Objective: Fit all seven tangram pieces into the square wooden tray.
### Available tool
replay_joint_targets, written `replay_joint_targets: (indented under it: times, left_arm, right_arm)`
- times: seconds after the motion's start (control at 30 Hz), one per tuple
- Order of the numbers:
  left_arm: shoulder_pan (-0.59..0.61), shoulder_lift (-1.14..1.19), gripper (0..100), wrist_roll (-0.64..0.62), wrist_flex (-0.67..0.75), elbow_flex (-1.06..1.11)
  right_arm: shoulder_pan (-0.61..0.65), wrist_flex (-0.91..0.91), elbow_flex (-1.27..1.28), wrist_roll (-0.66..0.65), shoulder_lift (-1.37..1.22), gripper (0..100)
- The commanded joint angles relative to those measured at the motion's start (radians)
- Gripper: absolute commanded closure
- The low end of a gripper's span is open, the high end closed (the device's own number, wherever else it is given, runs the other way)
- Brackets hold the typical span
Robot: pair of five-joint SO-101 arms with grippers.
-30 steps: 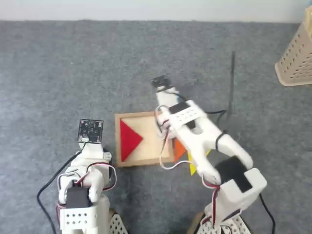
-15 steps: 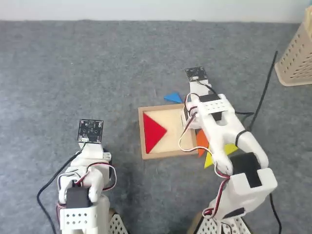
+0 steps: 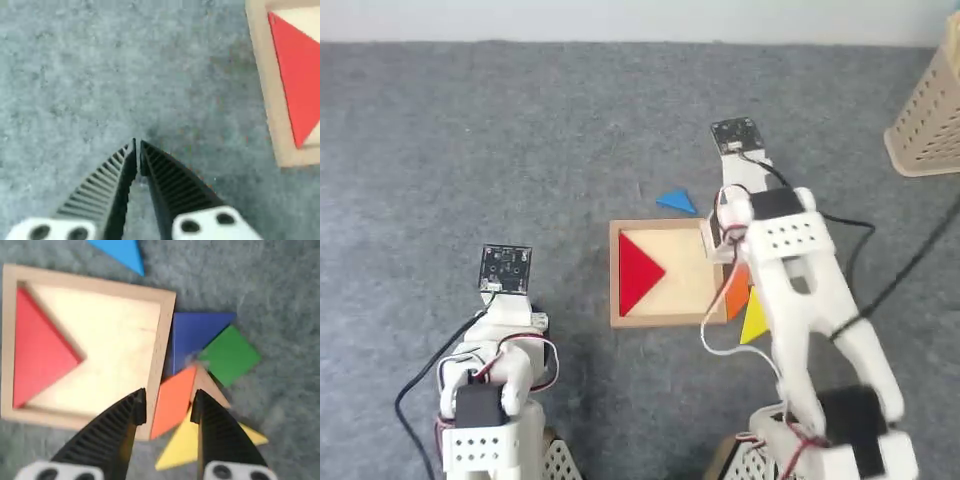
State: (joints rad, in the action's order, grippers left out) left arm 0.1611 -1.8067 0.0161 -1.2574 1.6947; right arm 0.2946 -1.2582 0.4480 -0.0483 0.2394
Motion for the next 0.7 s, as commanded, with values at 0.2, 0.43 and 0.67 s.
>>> replay_joint_targets:
  times: [0.2,0.43,0.67]
  left_arm:
    - [-0.005,-0.018,98,0.003,-0.006,-0.010]
    - [-0.005,-0.018,98,0.003,-0.006,-0.010]
    - [-0.005,-0.018,98,0.003,-0.006,-0.010]
  right_arm:
    - [-0.119,-0.128,0.336,-0.979,0.214,84.4]
    - [-0.271,0.022,0.519,-1.312,0.275,78.4]
    - [-0.200,0.196,0.618,-1.324,0.275,66.5]
